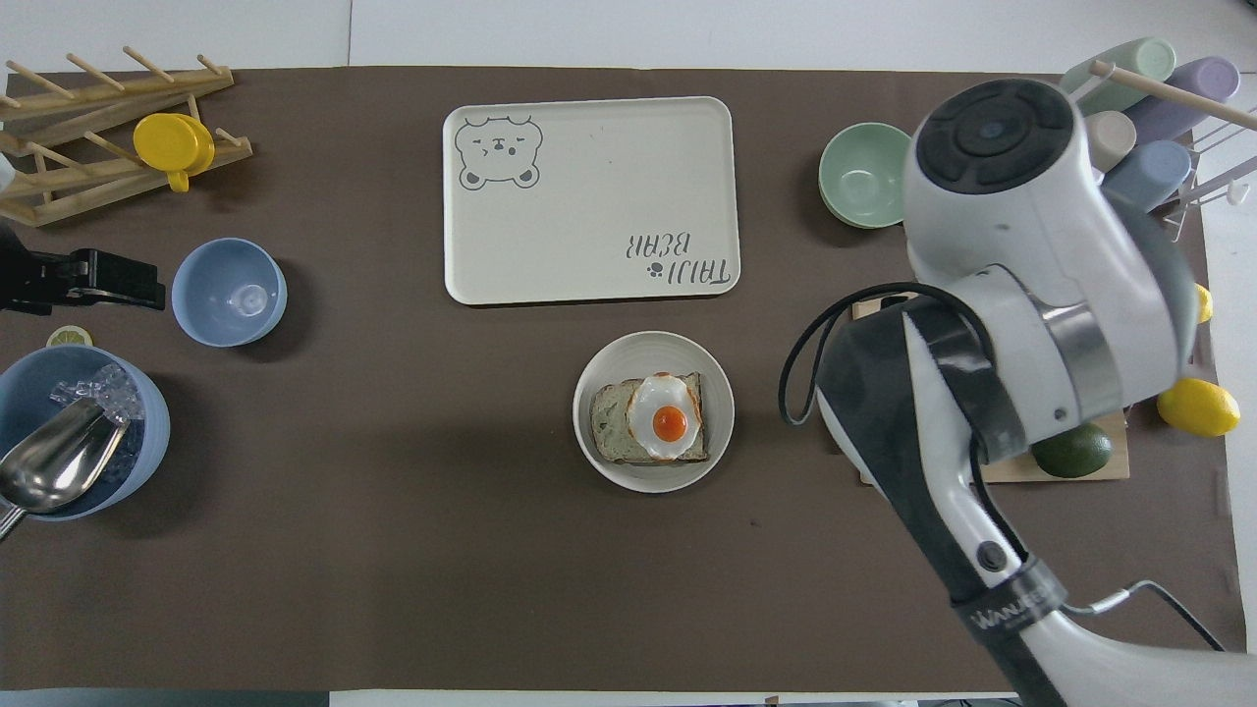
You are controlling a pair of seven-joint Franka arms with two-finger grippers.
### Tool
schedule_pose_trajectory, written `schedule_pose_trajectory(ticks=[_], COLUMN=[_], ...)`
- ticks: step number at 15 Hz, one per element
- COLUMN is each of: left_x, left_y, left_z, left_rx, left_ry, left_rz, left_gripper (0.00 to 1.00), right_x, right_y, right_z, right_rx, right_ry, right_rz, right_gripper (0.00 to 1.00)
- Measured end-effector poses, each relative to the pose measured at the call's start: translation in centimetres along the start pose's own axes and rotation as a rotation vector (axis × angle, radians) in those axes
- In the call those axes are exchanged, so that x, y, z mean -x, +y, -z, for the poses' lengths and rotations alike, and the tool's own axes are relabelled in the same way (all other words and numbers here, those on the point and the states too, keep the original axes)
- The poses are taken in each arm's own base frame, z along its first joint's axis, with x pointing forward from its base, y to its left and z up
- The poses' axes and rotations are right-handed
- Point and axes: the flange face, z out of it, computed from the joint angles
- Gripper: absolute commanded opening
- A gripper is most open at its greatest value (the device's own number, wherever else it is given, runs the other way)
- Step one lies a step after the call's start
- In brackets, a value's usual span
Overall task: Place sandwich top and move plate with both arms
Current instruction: 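Reach the right gripper to the bread slice on the cutting board, then grasp the bread slice with the right gripper and lift it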
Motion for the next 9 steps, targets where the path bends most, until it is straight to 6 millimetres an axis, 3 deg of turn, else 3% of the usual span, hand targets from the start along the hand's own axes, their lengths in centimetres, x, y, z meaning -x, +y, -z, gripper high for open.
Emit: schedule_pose_trajectory(ticks=[4, 7, 9], left_x=[0.0, 0.0, 0.0], left_y=[0.0, 0.0, 0.0], left_z=[0.0, 0.0, 0.0], left_rx=[0.0, 0.0, 0.0], left_ry=[0.0, 0.0, 0.0], left_rz=[0.0, 0.0, 0.0], left_gripper=[1.0, 1.0, 1.0], right_x=[-2.4, -3.8, -3.5], right_y=[-8.3, -10.9, -11.8], right_z=[-4.9, -8.9, -11.2], right_rx=[0.105, 0.1, 0.094], right_ry=[-0.008, 0.016, 0.02], right_rz=[-0.018, -0.046, -0.067], right_gripper=[1.0, 1.0, 1.0])
